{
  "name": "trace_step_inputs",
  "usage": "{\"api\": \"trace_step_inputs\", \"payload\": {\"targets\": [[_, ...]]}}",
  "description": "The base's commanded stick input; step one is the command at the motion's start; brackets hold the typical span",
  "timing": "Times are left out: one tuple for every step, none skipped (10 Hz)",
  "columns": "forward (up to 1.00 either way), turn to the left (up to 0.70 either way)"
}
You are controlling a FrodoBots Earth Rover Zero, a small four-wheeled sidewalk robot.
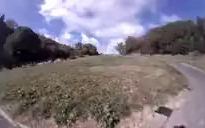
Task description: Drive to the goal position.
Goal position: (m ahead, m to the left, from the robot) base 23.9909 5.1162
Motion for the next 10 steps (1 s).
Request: {"api": "trace_step_inputs", "payload": {"targets": [[-0.71,0.48],[0.0,0.0],[0.0,0.0],[0.0,0.0],[0.0,0.0],[0.0,0.0],[0.0,0.0],[0.0,0.0],[0.79,-0.18],[0.95,-0.33]]}}
